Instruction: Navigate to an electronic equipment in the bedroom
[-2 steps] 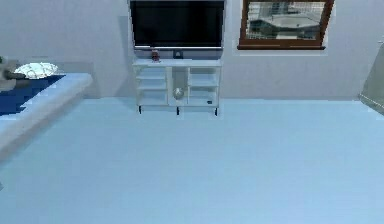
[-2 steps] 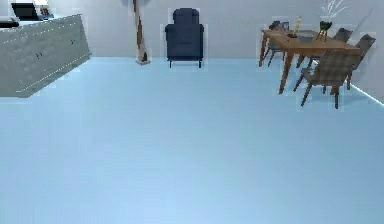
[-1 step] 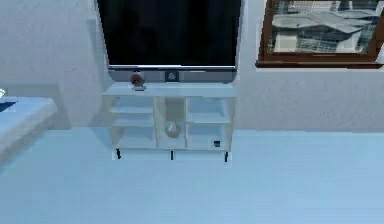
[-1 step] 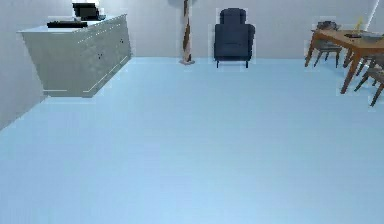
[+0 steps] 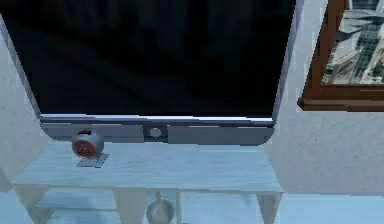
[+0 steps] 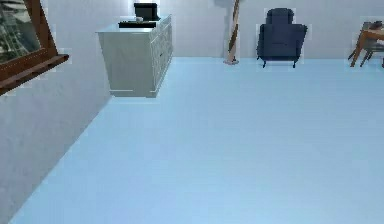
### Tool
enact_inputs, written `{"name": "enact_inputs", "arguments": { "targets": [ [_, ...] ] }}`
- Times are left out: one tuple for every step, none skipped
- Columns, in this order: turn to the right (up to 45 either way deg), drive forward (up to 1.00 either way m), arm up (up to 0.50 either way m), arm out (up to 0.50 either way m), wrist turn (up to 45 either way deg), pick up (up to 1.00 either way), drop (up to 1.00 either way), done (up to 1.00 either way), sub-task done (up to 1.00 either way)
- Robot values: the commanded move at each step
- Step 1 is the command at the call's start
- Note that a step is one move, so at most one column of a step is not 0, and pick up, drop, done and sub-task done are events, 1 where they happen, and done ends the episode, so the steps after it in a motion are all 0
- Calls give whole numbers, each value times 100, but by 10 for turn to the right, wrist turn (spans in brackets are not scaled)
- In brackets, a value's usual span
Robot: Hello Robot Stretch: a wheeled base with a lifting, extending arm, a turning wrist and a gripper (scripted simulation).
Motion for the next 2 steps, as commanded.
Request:
{"name": "enact_inputs", "arguments": {
  "targets": [
    [-150,0,0,0,0,0,0,0,0],
    [0,10,0,0,0,0,0,0,0]
  ]
}}
